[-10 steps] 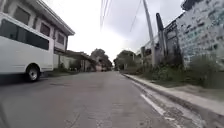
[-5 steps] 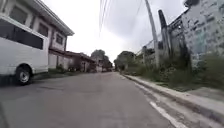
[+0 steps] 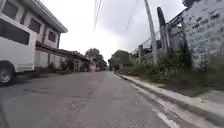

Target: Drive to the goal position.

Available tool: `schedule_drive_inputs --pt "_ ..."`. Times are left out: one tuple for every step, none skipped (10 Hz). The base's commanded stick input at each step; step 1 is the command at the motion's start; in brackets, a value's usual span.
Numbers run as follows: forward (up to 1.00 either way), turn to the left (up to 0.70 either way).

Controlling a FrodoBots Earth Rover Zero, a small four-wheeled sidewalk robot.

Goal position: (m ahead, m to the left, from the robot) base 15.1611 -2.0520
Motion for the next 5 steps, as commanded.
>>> schedule_drive_inputs --pt "1.0 -0.06" --pt "1.0 0.0" --pt "1.0 0.0" --pt "1.0 0.0" --pt "1.0 0.0"
